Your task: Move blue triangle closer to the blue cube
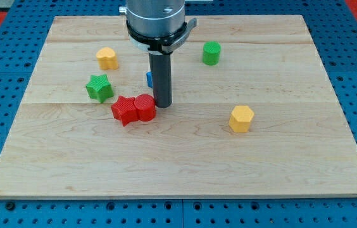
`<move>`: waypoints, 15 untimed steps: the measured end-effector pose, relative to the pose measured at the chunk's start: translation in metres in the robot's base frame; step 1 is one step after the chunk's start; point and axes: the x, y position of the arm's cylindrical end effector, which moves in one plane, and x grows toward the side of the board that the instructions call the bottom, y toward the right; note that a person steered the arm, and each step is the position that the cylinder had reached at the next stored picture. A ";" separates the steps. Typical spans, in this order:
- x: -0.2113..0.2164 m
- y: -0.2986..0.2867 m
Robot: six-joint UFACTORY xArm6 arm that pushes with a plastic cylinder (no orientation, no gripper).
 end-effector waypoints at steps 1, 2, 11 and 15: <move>0.000 0.000; 0.000 -0.001; -0.077 -0.001; -0.128 -0.001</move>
